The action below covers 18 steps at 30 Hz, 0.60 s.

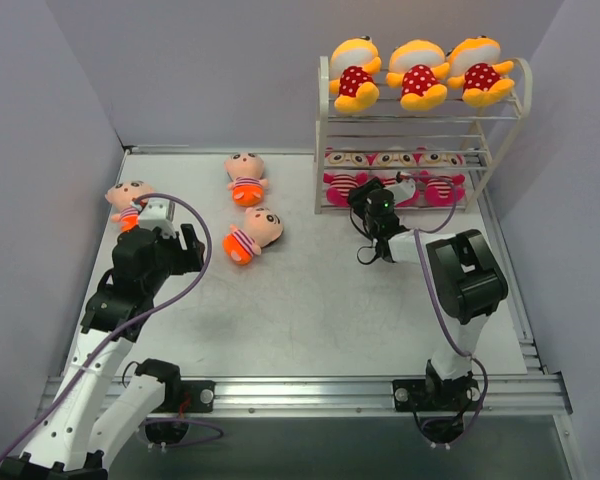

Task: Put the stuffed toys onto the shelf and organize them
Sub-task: Place the stuffed toy onto shelf

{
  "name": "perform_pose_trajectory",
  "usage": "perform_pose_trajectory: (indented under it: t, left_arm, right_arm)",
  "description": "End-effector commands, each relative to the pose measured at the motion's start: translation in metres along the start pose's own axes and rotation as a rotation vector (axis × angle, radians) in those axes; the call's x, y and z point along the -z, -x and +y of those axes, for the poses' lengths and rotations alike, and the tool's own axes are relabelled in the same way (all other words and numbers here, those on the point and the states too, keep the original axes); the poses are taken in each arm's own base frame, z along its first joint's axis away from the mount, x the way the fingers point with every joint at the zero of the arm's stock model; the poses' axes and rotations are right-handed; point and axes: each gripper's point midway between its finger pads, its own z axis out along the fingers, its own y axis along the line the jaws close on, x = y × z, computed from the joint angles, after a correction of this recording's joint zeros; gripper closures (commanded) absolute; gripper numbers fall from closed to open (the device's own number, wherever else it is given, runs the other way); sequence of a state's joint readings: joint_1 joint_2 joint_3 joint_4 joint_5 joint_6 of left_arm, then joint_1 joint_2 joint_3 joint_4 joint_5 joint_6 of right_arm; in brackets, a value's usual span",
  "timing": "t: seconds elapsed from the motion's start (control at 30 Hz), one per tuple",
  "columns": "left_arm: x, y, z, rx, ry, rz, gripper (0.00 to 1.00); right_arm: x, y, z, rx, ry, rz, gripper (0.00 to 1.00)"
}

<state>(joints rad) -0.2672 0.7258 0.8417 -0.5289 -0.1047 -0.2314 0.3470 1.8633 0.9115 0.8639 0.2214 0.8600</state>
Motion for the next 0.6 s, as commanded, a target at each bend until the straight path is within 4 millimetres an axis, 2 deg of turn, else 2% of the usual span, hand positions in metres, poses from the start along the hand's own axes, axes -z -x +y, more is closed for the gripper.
perform_pose_trajectory:
  t: [0.0,0.07,0.23,0.37,0.57]
  left_arm:
    - [0.003,0.003,-0.001,-0.008,-0.003,-0.02,0.24]
    - [0.003,0.003,-0.001,-0.009,-0.002,-0.021,0.24]
    - [0.003,0.003,-0.001,-0.011,-0.004,-0.019,0.24]
    - [0.003,0.003,-0.001,-0.011,-0.004,-0.019,0.24]
    - [0.003,0.003,-0.001,-0.011,-0.003,-0.017,0.24]
  right_arm:
    - [-0.008,0.018,0.009,-0.004,0.001,-0.06,0.6]
    - [-0.009,0.018,0.003,-0.004,-0.014,-0.055,0.67]
    - [-0.008,0.02,-0.008,0.006,-0.043,-0.056,0.78]
    - [-0.007,0.023,-0.011,0.015,-0.05,-0.058,0.9]
    - [-0.006,0.027,-0.009,0.034,-0.045,-0.056,0.97]
